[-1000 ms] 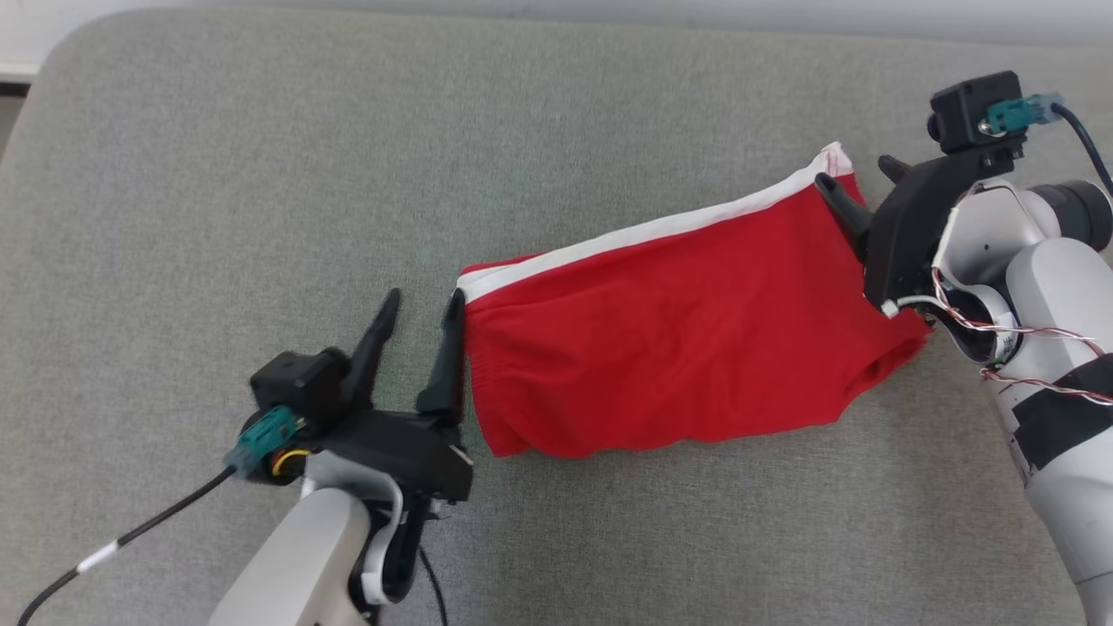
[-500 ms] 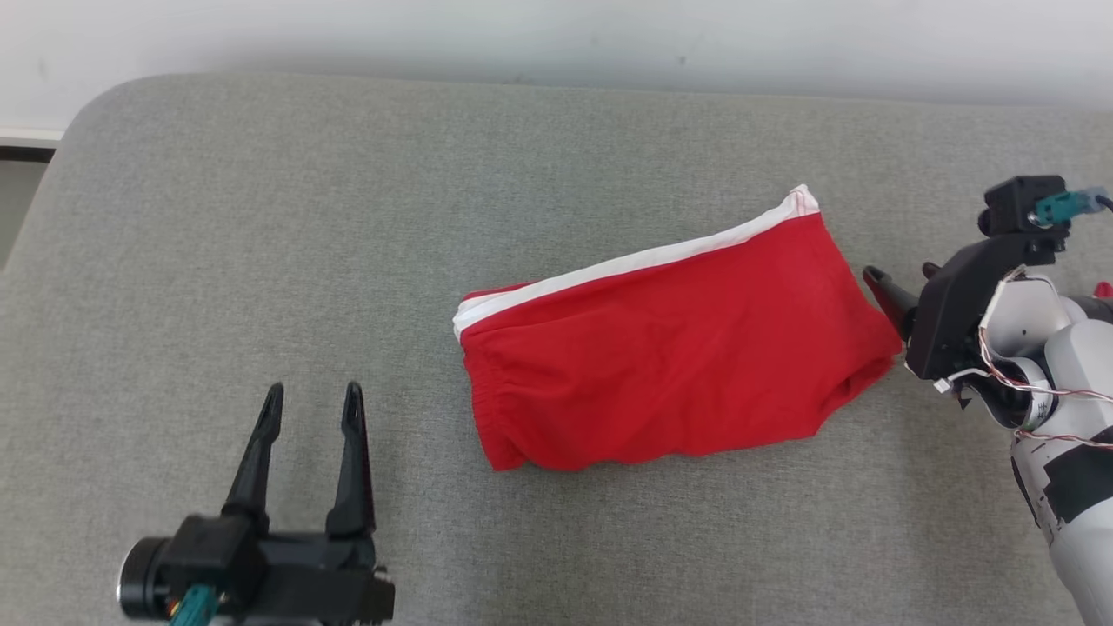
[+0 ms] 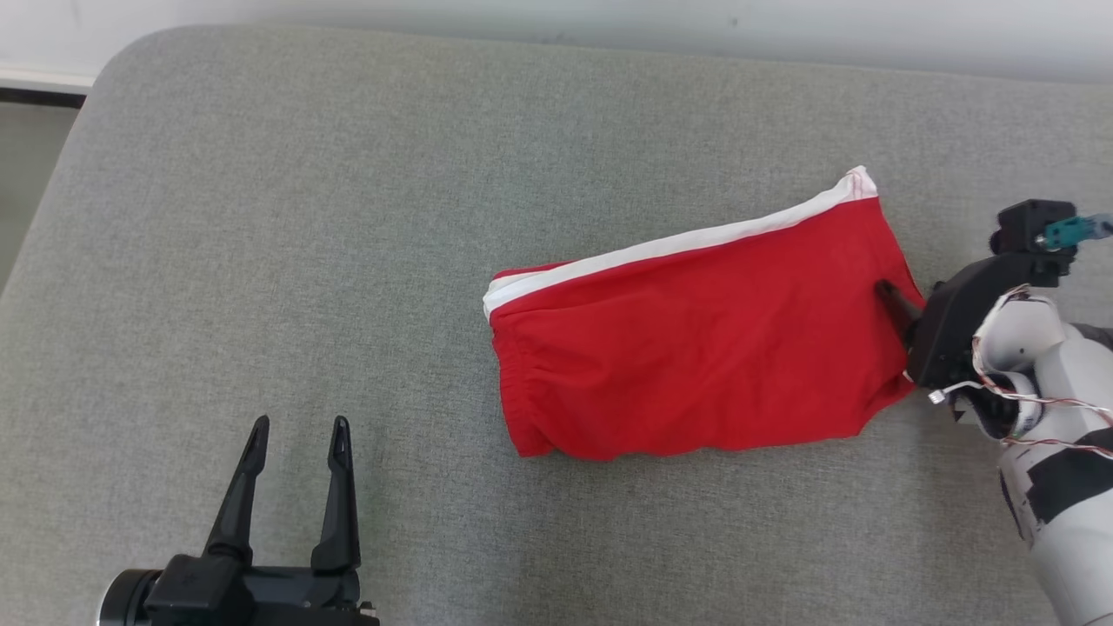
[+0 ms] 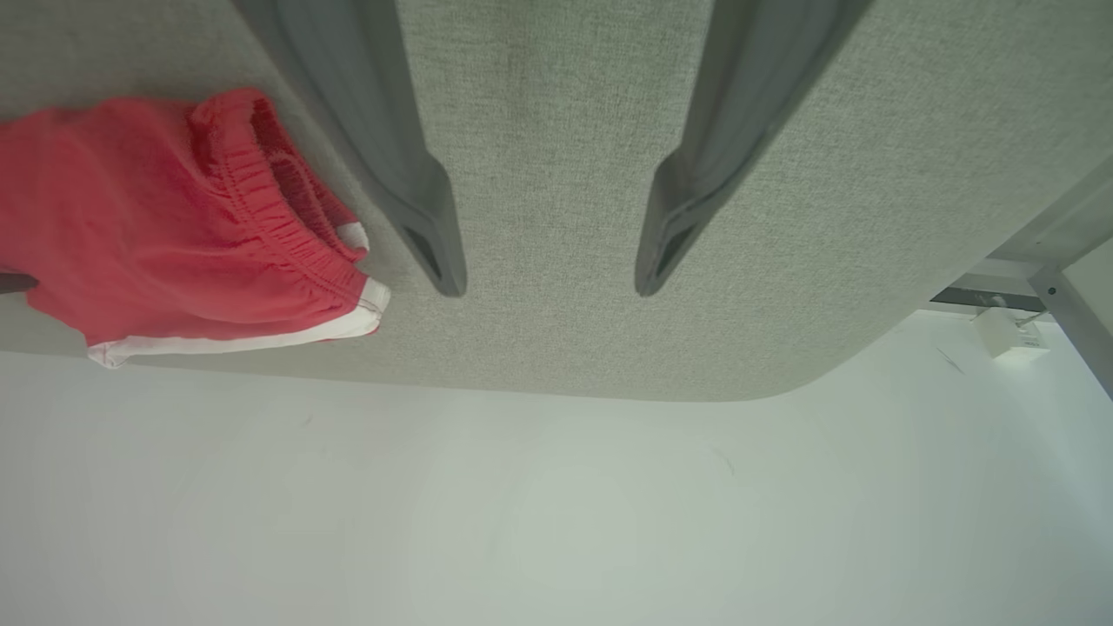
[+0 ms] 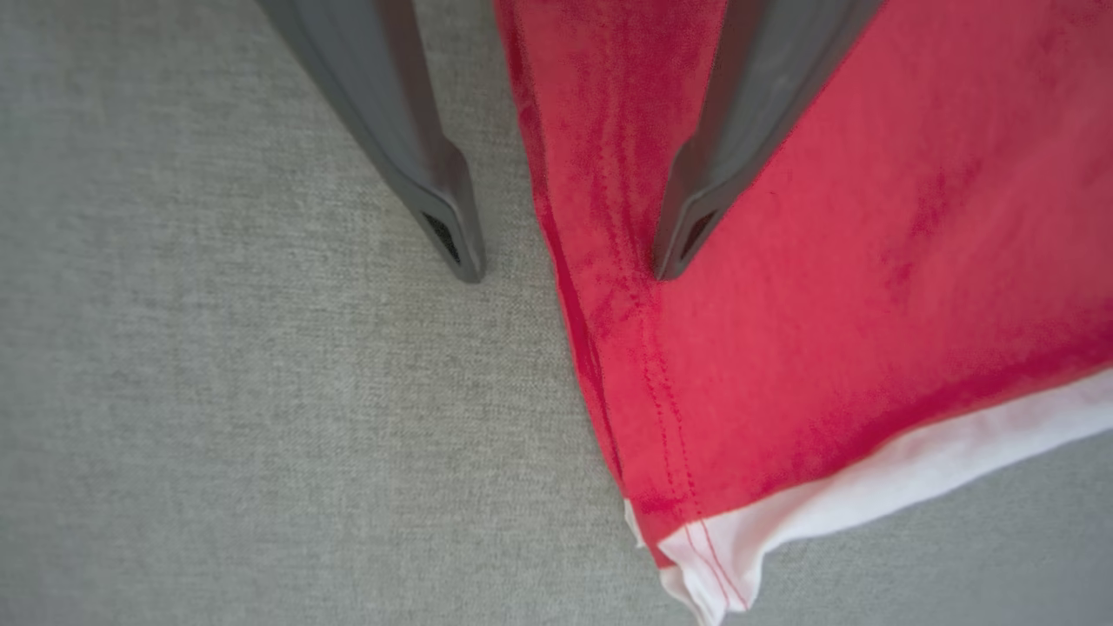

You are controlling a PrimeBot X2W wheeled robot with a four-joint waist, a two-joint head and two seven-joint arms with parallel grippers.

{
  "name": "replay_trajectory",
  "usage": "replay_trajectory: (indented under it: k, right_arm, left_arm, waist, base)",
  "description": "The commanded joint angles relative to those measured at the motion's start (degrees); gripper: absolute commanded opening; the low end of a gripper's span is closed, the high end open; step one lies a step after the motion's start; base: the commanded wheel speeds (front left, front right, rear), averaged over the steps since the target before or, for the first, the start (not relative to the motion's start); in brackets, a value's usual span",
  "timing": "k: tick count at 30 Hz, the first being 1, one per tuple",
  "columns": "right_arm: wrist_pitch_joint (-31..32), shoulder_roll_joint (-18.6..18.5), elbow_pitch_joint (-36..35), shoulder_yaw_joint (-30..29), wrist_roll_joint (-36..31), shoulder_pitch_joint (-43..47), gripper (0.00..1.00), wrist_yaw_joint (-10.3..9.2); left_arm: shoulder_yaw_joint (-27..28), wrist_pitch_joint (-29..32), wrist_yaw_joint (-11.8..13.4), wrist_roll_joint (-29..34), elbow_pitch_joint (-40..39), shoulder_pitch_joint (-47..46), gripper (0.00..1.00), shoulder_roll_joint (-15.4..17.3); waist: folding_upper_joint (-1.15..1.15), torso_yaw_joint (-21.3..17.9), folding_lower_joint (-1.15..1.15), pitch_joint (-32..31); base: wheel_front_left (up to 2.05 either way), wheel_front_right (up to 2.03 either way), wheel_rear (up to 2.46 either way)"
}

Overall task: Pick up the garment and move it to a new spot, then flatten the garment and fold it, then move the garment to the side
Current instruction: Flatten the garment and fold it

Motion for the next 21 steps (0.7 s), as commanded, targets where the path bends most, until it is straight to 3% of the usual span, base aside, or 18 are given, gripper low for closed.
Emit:
replay_trajectory:
  k: [1,8,9,10,11,12,21]
  right_arm:
    - [0.1,1.4,1.5,0.4,-1.1,-0.3,1.0,-0.16]
    - [2.4,4.3,3.0,4.5,-1.9,1.6,0.97,0.08]
    - [2.9,4.4,3.0,5.1,-1.7,2.1,0.74,0.13]
    - [3.2,4.5,2.9,5.7,-1.6,2.5,0.35,0.14]
    - [3.4,4.4,2.8,6.3,-1.4,2.8,0.06,0.14]
    - [3.5,4.1,2.7,6.6,-1.3,3.0,0.0,0.14]
    - [-0.8,0.4,0.3,4.5,-2.8,3.3,0.0,-0.17]
  left_arm:
    - [0.5,-0.1,-0.5,0.7,-0.2,-0.2,1.0,-0.4]
    - [0.8,-0.1,-1.0,1.0,0.6,-0.6,1.0,-0.6]
    - [0.8,-0.1,-1.1,1.0,0.8,-0.5,1.0,-0.6]
    - [0.8,-0.1,-1.2,1.0,1.0,-0.4,1.0,-0.6]
    - [0.8,-0.1,-1.4,0.8,1.3,-0.2,1.0,-0.6]
    - [0.8,-0.1,-1.4,0.6,1.5,-0.2,1.0,-0.6]
    - [0.0,-0.1,-1.3,-0.1,2.5,0.7,1.0,-0.6]
  waist:
    - [0.0,0.7,0.0,1.0]
    - [0.0,0.8,0.0,1.1]
    - [0.0,0.8,0.0,1.0]
    - [0.0,0.7,0.0,0.9]
    - [0.0,0.6,0.0,0.8]
    - [0.0,0.6,0.0,0.7]
    - [0.0,-0.6,0.0,-1.9]
  base:
    - [0.0,0.0,0.0]
    - [0.0,0.0,0.0]
    - [0.0,0.0,0.0]
    - [0.0,0.0,0.0]
    - [0.0,0.0,0.0]
    - [0.0,0.0,0.0]
    - [0.0,0.0,0.0]
